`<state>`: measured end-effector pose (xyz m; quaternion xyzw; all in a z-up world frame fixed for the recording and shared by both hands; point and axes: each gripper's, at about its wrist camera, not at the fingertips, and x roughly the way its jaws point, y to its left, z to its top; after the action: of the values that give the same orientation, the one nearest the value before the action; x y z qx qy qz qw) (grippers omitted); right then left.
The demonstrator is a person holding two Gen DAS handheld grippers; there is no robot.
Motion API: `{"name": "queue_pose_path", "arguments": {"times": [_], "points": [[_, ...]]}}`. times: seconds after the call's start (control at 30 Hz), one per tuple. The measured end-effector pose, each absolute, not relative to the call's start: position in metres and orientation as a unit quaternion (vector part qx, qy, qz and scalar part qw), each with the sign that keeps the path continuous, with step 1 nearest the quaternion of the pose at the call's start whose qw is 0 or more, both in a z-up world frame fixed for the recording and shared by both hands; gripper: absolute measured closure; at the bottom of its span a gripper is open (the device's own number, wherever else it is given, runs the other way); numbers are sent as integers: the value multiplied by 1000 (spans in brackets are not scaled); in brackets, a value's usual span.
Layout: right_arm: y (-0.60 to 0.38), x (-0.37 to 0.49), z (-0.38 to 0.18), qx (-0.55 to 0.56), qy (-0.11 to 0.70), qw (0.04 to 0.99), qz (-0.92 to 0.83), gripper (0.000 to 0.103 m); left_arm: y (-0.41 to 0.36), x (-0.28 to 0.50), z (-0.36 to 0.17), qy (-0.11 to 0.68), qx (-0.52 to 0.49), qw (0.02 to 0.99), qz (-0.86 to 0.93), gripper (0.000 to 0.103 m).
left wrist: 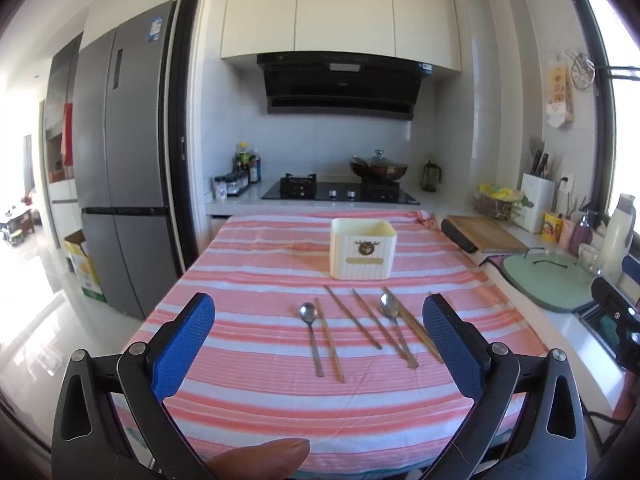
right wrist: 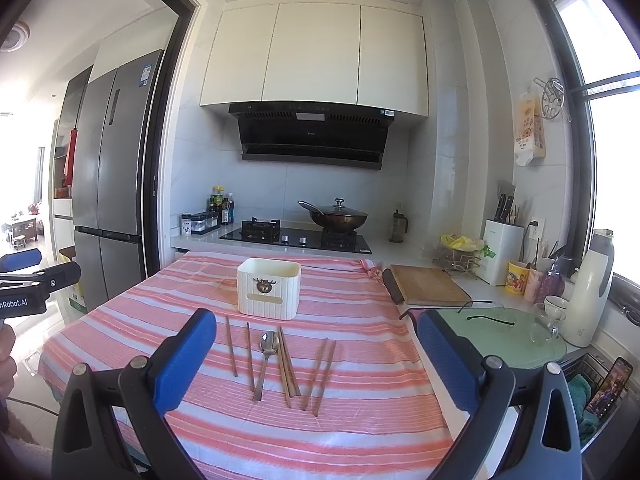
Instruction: Organize utensils
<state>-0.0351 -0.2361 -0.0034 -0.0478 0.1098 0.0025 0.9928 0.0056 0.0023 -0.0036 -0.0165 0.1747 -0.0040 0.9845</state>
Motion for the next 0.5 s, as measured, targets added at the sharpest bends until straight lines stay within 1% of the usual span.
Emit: {"name": "queue_pose_path", "arguments": {"times": [0.5], "points": [[-238, -34, -3, -48, 111, 993, 4, 0, 3, 7, -5, 178, -18, 984, -4, 0]]}}
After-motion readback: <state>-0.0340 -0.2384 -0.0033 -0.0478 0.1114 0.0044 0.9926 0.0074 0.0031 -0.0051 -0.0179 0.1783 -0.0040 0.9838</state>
